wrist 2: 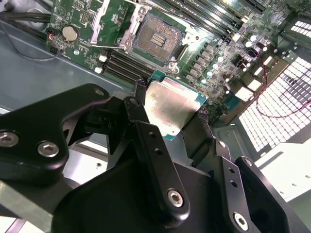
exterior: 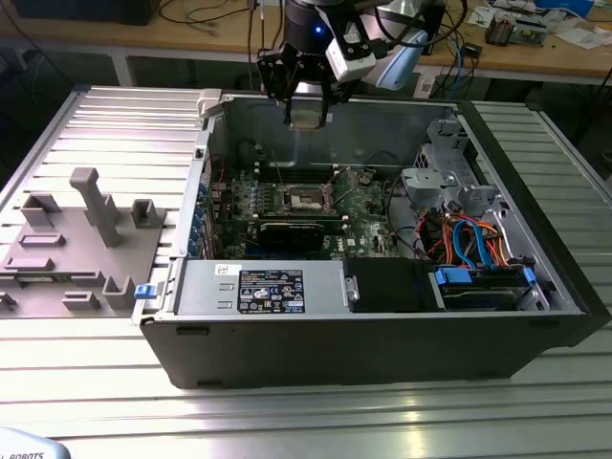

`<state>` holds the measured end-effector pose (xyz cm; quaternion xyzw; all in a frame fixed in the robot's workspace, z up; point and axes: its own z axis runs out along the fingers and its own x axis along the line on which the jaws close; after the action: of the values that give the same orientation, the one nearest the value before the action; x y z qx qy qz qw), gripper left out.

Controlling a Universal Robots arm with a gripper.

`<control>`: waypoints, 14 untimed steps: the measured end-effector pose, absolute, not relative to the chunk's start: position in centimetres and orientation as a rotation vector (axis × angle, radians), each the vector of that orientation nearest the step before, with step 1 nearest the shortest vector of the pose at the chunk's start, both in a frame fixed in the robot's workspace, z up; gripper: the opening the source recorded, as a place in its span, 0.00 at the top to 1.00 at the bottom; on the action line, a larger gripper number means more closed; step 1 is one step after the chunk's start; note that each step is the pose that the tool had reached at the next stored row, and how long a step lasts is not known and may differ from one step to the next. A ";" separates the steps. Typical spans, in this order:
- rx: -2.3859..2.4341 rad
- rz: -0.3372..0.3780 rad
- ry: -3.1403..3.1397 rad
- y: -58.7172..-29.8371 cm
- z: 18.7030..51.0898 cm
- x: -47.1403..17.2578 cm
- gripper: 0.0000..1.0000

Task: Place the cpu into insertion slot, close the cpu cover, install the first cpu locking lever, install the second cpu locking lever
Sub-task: 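Place the cpu into insertion slot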

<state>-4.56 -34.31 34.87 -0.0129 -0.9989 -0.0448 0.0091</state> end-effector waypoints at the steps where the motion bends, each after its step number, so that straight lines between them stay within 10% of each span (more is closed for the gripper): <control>1: -0.040 -0.140 -3.120 -34.3 34.8 -4.6 0.46; 14: -0.040 -0.140 -3.120 -34.3 33.6 -4.6 0.46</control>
<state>-4.55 -34.33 33.56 -0.0128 -0.9989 -0.0448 0.0091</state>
